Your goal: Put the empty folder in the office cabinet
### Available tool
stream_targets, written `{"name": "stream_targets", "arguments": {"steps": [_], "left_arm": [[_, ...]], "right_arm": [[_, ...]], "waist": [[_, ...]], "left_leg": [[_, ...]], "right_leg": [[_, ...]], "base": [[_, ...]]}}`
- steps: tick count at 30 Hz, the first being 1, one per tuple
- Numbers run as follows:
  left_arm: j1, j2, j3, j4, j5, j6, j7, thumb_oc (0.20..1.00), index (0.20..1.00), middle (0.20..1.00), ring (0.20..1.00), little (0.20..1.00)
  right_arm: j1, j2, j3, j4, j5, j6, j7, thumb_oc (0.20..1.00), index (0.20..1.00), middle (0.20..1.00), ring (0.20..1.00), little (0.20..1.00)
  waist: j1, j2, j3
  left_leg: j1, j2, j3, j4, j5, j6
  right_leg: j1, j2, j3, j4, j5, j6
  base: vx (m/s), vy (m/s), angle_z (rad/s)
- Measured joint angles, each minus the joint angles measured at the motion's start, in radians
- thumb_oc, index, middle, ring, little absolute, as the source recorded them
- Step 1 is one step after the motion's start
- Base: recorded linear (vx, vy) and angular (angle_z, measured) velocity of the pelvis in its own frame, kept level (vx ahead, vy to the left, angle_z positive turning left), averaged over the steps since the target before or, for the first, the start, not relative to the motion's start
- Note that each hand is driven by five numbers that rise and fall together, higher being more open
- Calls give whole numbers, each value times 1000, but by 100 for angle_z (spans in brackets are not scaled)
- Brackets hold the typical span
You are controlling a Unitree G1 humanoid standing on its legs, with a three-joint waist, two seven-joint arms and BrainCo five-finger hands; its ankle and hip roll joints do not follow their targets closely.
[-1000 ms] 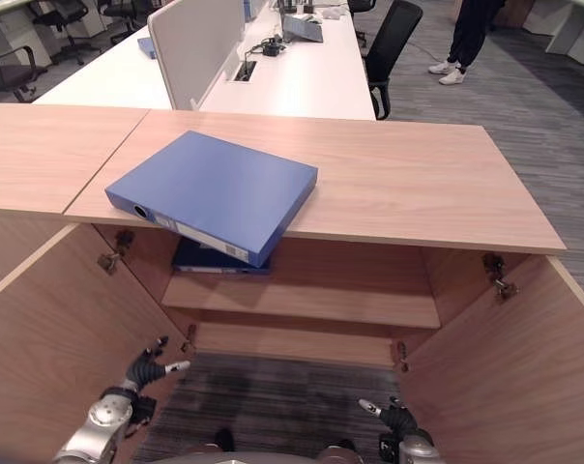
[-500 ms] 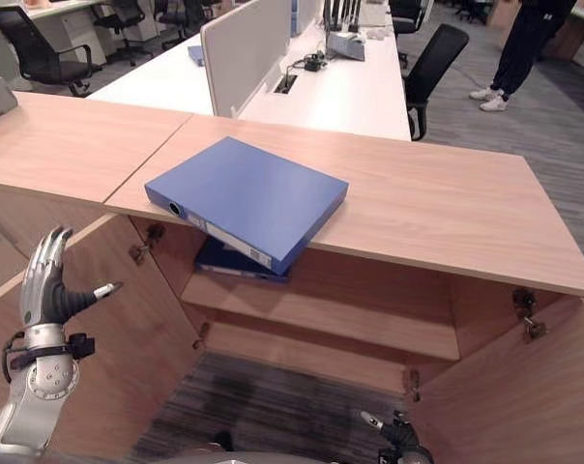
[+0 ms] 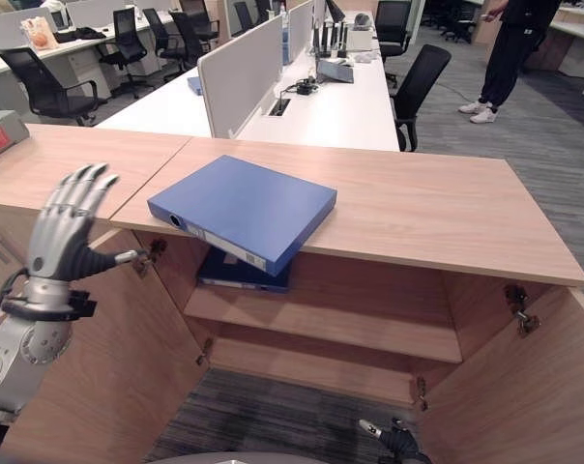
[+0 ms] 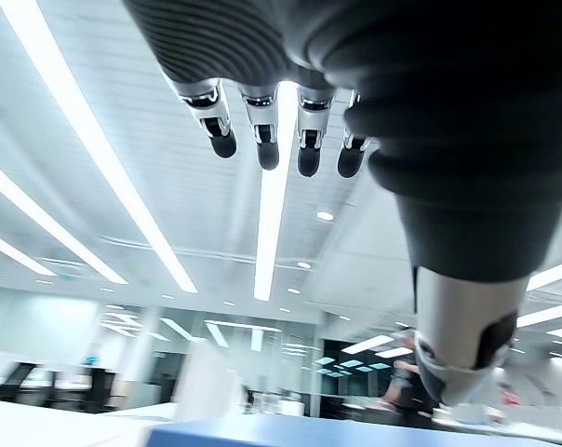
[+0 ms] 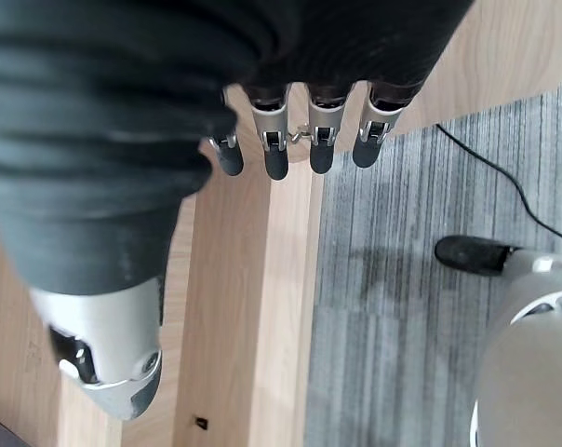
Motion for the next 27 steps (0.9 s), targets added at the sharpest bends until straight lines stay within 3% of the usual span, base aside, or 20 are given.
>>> {"name": "stream_targets", "arguments": {"steps": [6, 13, 27], "left_arm": [[-55, -11, -103, 40, -6, -21, -35, 1000, 1000, 1000, 1000, 1000], [-72, -65, -136, 107, -39, -21, -61, 1000, 1000, 1000, 1000, 1000], [-85, -91, -189, 211, -50, 15, -83, 1000, 1000, 1000, 1000, 1000]], "right_arm": [[2, -3, -1, 0, 0, 0, -2, 1000, 1000, 1000, 1000, 1000], [1, -3, -12, 0, 1, -2, -6, 1000, 1000, 1000, 1000, 1000], [5, -2, -18, 10, 6, -2, -11, 1000, 1000, 1000, 1000, 1000]], "waist": [[-35, 11, -3], [-62, 14, -4], [-69, 8, 0]], "left_leg": [[1, 1, 4, 0, 1, -1], [3, 1, 13, 0, 1, -2], [10, 6, 43, 0, -2, -2]], "right_leg": [[-2, 2, 4, 0, 1, 0], [-8, 2, 14, 0, 2, 0], [-22, 3, 45, -6, 11, -1]], "base": [[2, 2, -1], [8, 5, -2], [-6, 6, -7]]}}
